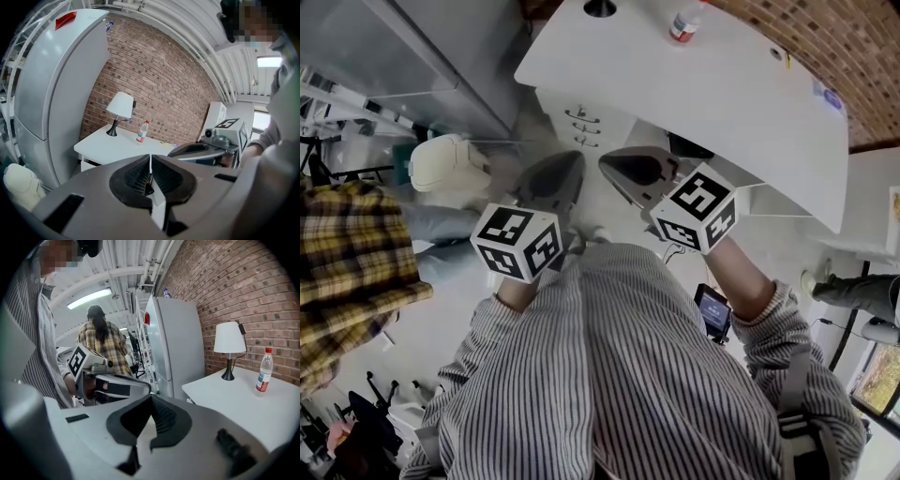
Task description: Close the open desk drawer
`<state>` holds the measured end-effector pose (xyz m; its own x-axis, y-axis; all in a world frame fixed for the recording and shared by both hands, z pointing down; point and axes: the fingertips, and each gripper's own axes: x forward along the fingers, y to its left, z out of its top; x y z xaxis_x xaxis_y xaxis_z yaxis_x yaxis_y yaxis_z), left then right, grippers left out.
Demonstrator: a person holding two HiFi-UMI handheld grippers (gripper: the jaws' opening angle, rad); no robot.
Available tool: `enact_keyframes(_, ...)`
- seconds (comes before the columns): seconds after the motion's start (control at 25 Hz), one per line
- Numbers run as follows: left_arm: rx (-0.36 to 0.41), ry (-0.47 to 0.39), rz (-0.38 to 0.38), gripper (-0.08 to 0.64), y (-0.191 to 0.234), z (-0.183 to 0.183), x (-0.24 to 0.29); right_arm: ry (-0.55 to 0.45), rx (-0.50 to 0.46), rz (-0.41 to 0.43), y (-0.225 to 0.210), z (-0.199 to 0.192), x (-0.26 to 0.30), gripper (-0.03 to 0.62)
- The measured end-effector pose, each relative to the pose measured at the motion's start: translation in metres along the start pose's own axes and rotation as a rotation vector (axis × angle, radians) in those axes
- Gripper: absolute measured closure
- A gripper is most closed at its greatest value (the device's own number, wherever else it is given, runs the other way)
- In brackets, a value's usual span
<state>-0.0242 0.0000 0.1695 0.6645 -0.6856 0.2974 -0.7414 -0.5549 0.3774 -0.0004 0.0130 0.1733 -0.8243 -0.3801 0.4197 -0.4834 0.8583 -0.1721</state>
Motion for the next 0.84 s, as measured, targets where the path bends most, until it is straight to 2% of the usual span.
enact_keyframes(0.6, -0.007, 0.008, -0.036, 0.540, -0.009, -0.008, 0.003, 0.030, -0.049, 0.009, 0.005, -0.001, 0.001, 0.577)
enact_keyframes(0.84, -0.033, 0.033, -0.045, 0.540, -0.012, -0.015, -0.001, 0.021, -0.001, -0.004, 0.009, -0.008, -0.002, 0.577)
